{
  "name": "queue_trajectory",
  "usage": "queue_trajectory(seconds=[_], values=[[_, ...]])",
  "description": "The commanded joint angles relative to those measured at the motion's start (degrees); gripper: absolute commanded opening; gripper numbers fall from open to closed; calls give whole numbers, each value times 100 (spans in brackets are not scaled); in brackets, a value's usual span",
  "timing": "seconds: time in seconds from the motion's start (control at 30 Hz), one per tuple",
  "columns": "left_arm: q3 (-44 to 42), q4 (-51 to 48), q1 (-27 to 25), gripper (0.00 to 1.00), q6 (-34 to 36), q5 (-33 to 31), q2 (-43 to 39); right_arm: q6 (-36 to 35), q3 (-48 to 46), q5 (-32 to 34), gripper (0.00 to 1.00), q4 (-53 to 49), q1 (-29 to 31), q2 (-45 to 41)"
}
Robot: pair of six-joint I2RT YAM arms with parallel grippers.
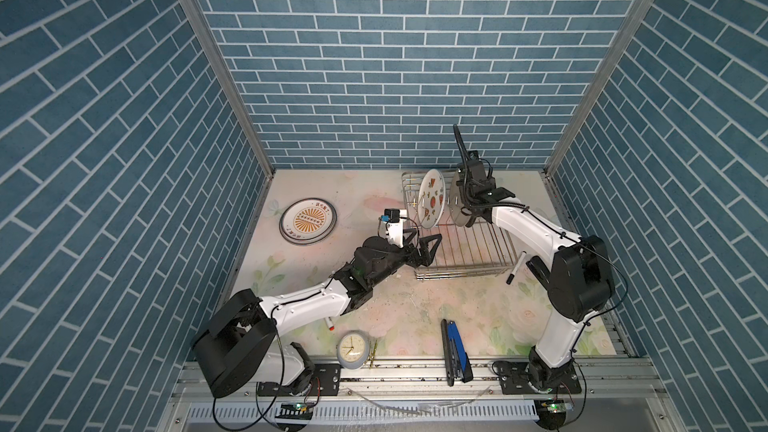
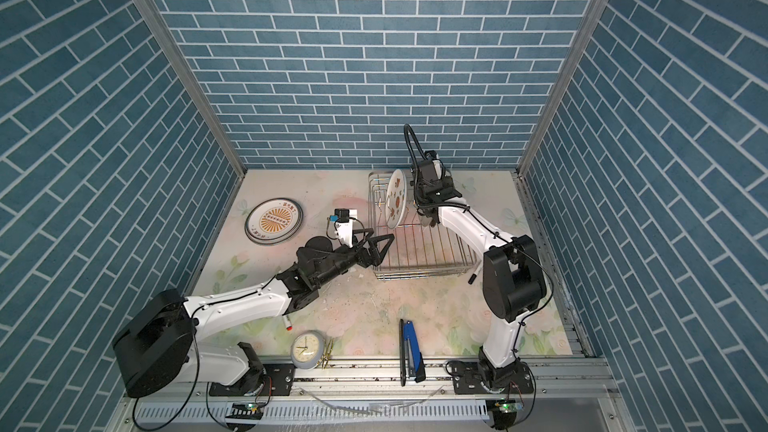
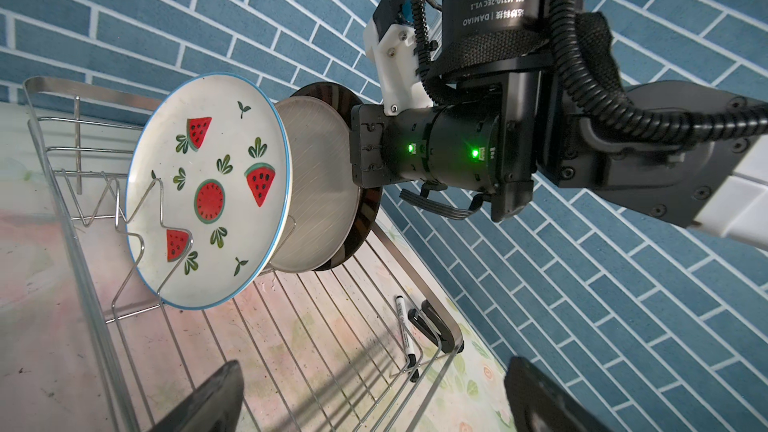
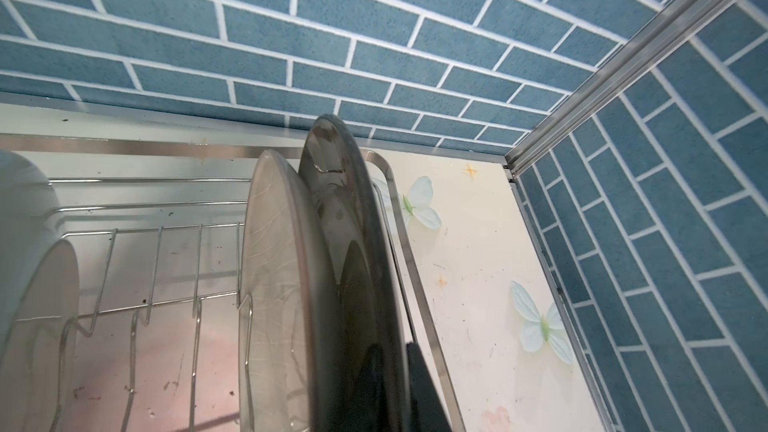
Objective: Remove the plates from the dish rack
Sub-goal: 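Close the right gripper on the rim of the dark-rimmed striped plate, then lift the striped plate out of the rack toward the left gripper with the right gripper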
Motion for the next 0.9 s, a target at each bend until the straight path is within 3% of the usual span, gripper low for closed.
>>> queue_trajectory(seconds=[0.0,0.7,0.87], values=[[-111,120,-33,100,24,-38,-16,64,226,648,0,89,15,-281],[-179,-79,-33,100,143,-546,-159,-600,-465,1477,0,615,399,-1641],[-190,-99,-33,100,156,-431,-266,-716,-799,1982,0,722,650,-2153]])
